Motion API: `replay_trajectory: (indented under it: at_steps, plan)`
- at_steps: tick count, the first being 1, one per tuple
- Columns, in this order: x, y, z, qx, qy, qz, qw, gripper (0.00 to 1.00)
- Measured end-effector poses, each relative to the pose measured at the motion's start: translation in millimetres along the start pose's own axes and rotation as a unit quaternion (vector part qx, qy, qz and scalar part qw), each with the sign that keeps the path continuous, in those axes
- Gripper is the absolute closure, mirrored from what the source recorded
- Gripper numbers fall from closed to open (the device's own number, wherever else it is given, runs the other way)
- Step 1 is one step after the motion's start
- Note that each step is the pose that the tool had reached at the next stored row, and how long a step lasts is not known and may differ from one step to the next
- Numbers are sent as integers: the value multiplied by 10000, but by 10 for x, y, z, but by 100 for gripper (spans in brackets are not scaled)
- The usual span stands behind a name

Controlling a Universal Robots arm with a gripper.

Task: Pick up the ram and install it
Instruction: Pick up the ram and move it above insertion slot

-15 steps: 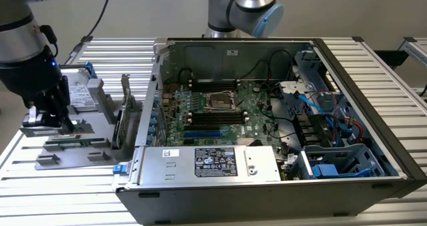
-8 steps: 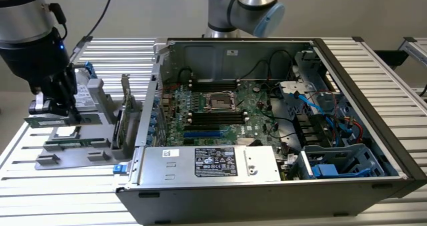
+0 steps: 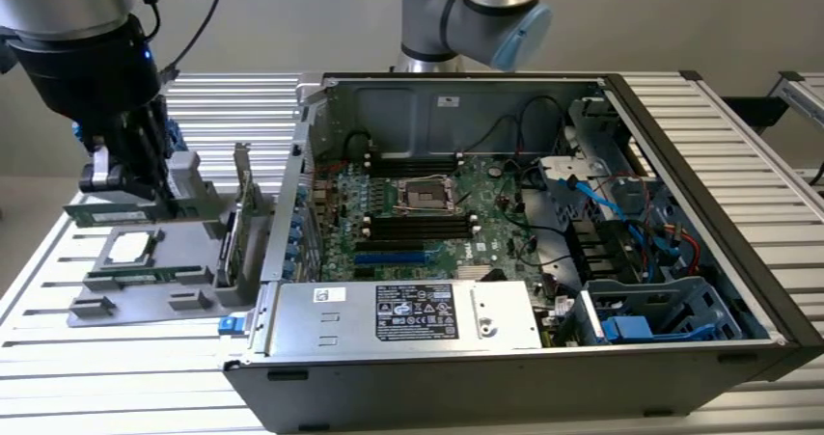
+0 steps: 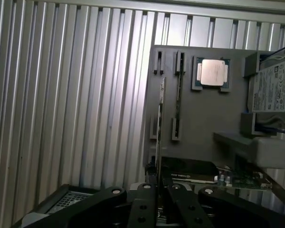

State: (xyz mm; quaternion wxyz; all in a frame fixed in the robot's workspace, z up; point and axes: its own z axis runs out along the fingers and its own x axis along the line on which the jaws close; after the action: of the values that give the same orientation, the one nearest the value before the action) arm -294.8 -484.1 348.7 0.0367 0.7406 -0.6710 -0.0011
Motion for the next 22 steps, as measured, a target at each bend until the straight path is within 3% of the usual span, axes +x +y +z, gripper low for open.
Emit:
replay_trajectory:
  at_steps: [9, 22]
  plan:
    - [48, -336, -287, -33, -4, -2, 10000, 86]
    - [103, -869, -361, -87, -16, -5, 10000, 86]
